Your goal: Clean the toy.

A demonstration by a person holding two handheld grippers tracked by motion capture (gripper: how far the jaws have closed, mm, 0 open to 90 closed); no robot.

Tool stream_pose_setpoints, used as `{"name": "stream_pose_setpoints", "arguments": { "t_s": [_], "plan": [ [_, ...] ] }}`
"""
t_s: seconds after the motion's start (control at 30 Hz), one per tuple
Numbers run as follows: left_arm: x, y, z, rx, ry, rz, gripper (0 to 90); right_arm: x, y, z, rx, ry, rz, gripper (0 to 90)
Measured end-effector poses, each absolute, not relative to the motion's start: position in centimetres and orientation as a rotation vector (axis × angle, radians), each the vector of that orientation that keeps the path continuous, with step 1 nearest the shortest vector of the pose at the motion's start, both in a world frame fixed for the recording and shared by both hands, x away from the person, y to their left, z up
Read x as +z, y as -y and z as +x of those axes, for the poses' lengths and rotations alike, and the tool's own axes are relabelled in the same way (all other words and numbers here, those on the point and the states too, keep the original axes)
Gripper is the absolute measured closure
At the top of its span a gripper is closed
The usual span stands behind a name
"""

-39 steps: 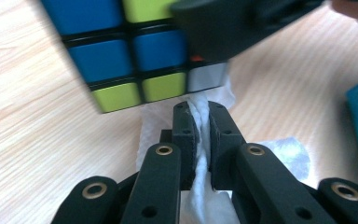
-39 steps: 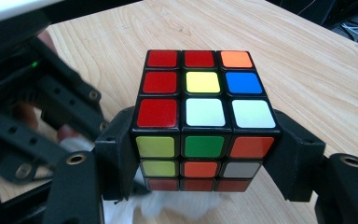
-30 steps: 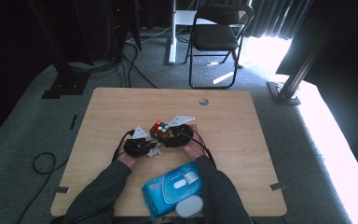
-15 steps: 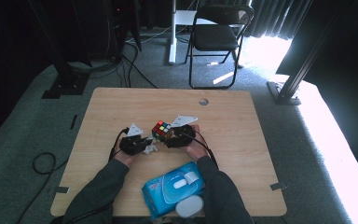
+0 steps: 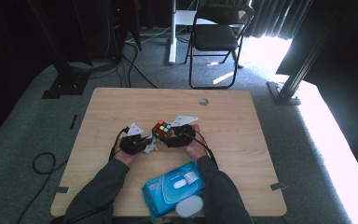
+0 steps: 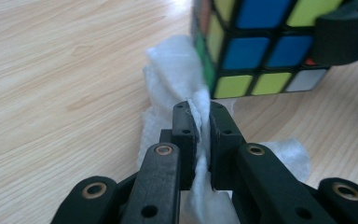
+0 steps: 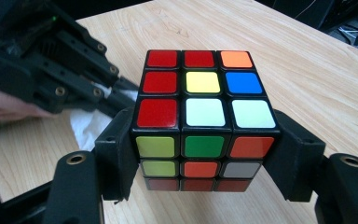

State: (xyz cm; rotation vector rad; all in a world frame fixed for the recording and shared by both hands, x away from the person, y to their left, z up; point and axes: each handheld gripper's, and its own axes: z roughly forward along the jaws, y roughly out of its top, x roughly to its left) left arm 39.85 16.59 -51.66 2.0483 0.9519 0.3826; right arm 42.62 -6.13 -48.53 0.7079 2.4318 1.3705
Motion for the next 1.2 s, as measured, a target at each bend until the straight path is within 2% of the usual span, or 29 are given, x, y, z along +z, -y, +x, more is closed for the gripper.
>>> {"name": "stream_pose_setpoints", "arguments": {
  "t_s": [0.5, 0.9, 1.2],
  "plan": [
    [-51.6, -14.7, 39.1, 0.355, -0.854, 2.076, 83.6, -48.5, 5.8, 42.9, 1.394, -2.412, 0.733, 34.3],
    [-51.6, -12.1, 38.1, 0.324, -0.700, 2.143, 83.6, -48.6, 5.7, 43.0, 1.381, -2.411, 0.749, 34.3],
    [-51.7, -12.6, 38.2, 0.357, -0.731, 2.141, 83.5, -48.5, 5.8, 42.9, 1.383, -2.414, 0.748, 34.3]
  ]
}}
